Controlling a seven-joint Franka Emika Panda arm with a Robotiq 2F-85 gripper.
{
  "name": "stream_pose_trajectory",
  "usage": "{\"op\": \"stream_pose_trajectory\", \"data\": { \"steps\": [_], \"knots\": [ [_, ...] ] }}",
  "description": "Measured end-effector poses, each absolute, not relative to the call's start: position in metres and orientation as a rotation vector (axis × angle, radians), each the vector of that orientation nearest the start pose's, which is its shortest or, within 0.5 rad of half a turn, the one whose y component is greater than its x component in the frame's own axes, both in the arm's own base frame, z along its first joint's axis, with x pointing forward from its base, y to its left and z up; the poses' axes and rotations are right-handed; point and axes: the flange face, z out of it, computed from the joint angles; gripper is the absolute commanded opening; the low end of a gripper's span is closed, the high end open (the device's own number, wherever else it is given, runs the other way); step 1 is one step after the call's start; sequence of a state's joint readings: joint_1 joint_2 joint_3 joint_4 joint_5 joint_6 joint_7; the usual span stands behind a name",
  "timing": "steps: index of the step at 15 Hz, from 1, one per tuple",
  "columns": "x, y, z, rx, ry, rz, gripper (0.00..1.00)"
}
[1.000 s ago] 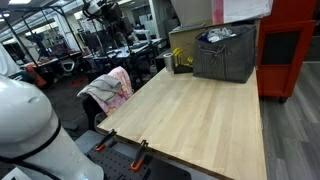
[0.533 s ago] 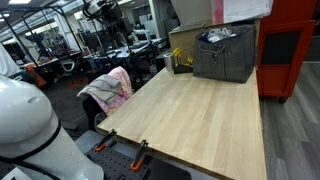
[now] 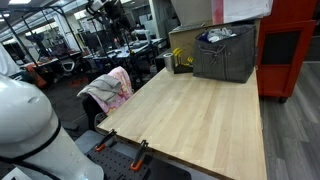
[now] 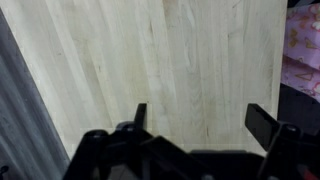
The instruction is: Remove the grey cloth from the chair and then put it on the table
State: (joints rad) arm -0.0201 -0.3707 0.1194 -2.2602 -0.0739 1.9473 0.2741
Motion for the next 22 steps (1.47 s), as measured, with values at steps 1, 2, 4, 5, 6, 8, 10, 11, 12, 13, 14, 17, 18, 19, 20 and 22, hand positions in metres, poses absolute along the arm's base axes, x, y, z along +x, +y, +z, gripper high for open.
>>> {"op": "stream_pose_trajectory", "data": {
  "steps": [1, 2, 4, 5, 6, 8, 10, 11, 12, 13, 14, 17, 18, 19, 20, 22],
  "knots": [
    [0.452, 0.045, 0.516, -3.228, 0.249, -0.128, 1.0],
    [0.459, 0.047, 0.519, -3.225, 0.243, -0.137, 1.0],
    [0.475, 0.055, 0.526, -3.218, 0.221, -0.153, 1.0],
    [0.484, 0.062, 0.529, -3.214, 0.201, -0.163, 1.0],
    [0.493, 0.071, 0.532, -3.211, 0.176, -0.171, 1.0],
    [0.511, 0.093, 0.535, -3.202, 0.116, -0.185, 1.0],
    [0.527, 0.119, 0.538, -3.192, 0.049, -0.192, 1.0],
    [0.534, 0.131, 0.539, -3.186, 0.019, -0.193, 1.0],
    [0.541, 0.143, 0.539, -3.182, -0.012, -0.189, 1.0],
    [0.548, 0.156, 0.54, -3.177, -0.044, -0.184, 1.0],
    [0.554, 0.169, 0.539, -3.172, -0.077, -0.174, 1.0],
    [0.566, 0.214, 0.536, -3.157, -0.185, -0.14, 1.0],
    [0.57, 0.23, 0.535, -3.152, -0.224, -0.128, 1.0],
    [0.572, 0.245, 0.533, -3.151, -0.264, -0.119, 1.0],
    [0.575, 0.26, 0.531, -3.153, -0.305, -0.111, 1.0],
    [0.579, 0.289, 0.526, -3.157, -0.38, -0.097, 1.0]
  ]
}}
